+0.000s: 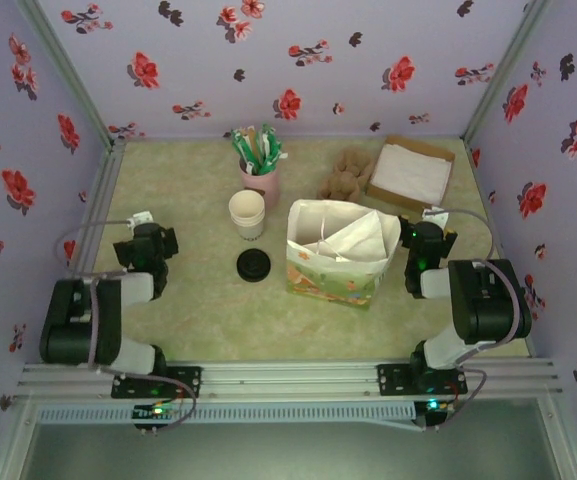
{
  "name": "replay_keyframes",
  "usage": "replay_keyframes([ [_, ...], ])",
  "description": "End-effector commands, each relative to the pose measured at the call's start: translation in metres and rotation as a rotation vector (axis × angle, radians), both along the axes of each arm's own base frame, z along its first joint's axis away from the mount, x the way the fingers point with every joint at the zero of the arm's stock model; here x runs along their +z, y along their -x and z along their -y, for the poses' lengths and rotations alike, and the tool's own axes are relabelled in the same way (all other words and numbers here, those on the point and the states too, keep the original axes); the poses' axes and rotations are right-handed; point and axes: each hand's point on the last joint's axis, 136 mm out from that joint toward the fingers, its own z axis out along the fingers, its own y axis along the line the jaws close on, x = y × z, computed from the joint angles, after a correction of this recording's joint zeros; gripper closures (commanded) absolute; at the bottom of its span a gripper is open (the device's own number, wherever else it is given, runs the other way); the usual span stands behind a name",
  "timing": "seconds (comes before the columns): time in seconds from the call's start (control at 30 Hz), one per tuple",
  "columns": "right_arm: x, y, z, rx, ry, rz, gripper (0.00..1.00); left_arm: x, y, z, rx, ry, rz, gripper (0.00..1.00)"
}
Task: Pack the takeout coffee
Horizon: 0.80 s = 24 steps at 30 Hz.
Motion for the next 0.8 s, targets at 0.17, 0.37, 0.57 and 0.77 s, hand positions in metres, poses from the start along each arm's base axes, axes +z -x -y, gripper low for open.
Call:
replay_keyframes([
  [0.17,0.0076,-0.0014,-0.0003,-0.007,0.01,0.036,0.01,0.0371,-0.032,0.0179,-0.127,0.0,0.232,0.0],
  [0.37,0.0071,-0.001,0.0002,-0.009,0.012,0.035,0.01,0.0365,-0.0314,0.02,-0.135,-0.008,0.233,0.0],
  [0.57,0.0068,-0.0011,-0.0002,-0.007,0.011,0.033,0.01,0.0363,-0.0313,0.0202,-0.136,-0.006,0.233,0.0],
  [0.77,0.0076,-0.0014,-0.0006,-0.005,0.009,0.035,0.01,0.0363,-0.0313,0.02,-0.135,-0.006,0.233,0.0],
])
